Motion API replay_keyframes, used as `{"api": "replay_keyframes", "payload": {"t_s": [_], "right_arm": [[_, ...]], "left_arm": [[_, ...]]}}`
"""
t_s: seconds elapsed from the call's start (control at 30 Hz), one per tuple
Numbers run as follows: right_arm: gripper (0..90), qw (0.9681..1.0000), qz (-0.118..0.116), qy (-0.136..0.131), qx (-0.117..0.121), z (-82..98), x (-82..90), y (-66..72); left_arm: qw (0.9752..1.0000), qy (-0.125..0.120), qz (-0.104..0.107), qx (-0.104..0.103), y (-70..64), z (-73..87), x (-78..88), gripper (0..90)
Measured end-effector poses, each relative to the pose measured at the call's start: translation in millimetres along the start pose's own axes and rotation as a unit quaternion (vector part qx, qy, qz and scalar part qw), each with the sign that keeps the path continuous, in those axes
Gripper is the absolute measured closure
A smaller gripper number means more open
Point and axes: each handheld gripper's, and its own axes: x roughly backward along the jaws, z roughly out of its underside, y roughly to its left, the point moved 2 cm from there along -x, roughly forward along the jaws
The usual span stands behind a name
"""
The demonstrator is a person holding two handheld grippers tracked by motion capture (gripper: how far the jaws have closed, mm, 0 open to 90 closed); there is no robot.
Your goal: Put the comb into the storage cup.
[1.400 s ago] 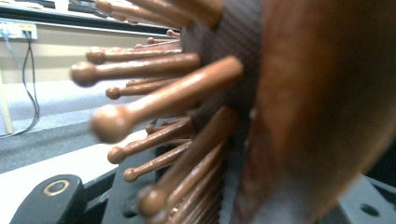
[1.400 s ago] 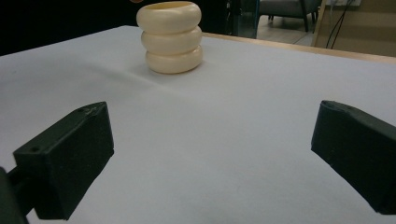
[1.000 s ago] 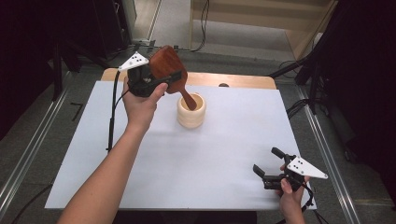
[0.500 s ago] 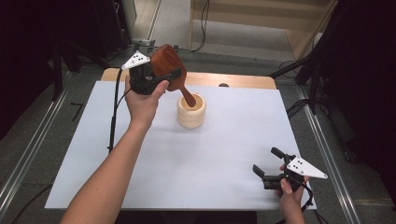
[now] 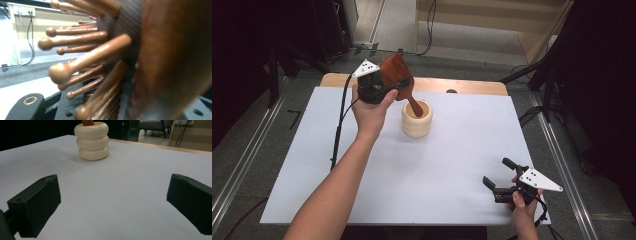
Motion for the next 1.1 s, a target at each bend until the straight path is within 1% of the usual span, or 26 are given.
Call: {"api": "replay_keyframes", "payload": {"t_s": [0.23, 0.27, 0.73, 1.0, 1.1], "right_arm": [[0.0, 1.0000, 0.000, 0.001, 0.001, -0.1, -0.1, 0.0], [0.0, 1.0000, 0.000, 0.001, 0.001, -0.1, -0.1, 0.1], [0.0, 1.0000, 0.004, -0.001, 0.003, 0.0, -0.3, 0.0], [0.0, 1.0000, 0.003, -0.001, 0.002, 0.0, -0.3, -0.1], [0.0, 1.0000, 0.003, -0.002, 0.002, 0.0, -0.4, 0.0]], "left_arm": [[0.9999, 0.007, -0.008, 0.000, -0.1, 7.0, -6.6, 57.3], [1.0000, 0.006, -0.007, 0.003, 0.0, 7.9, -7.5, 57.3], [0.9997, 0.017, -0.017, 0.008, 0.7, 21.1, -16.6, 57.3], [0.9995, 0.021, -0.021, 0.010, -1.2, 27.4, -22.2, 57.2], [0.9994, 0.026, -0.023, 0.006, -2.3, 29.7, -24.4, 57.2]]}}
